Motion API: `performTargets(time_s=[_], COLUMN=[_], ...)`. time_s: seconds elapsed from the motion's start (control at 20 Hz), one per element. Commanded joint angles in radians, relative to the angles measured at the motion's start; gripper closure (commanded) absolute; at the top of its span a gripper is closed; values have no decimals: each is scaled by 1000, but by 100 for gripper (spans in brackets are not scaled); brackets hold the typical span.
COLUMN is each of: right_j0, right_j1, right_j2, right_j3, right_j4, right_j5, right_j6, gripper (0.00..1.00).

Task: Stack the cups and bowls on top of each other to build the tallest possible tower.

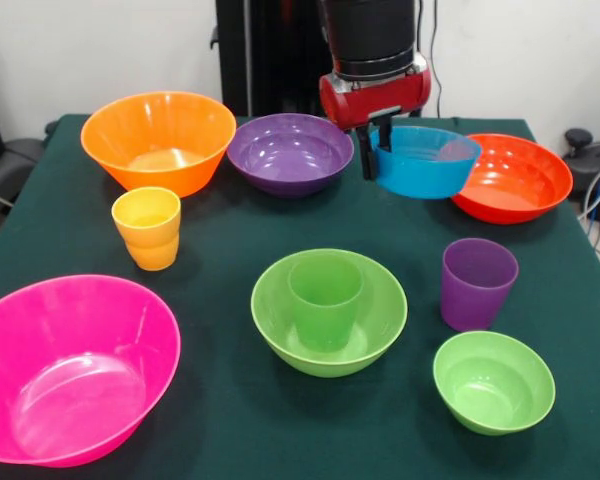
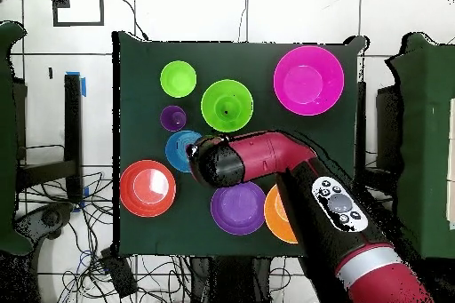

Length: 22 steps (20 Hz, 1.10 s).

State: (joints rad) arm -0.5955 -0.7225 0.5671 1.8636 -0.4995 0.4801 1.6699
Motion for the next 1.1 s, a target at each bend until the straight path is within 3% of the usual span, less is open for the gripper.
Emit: performTargets(time_s=[0.05,0.4,0.8,0.9,1.1], right_j0=[79,85,-64,-102,-128], right_j1=[-44,-54,2,38,149], right_j2=[-101,-121,-3,31,57], right_j3=[11,46,0,-45,-233], right_j4=[-4,-4,101,118,129], right_j5=[76,16,128,180,348], right_j6=[123,112,-46,-111,-231], gripper=[100,100,100,100,100])
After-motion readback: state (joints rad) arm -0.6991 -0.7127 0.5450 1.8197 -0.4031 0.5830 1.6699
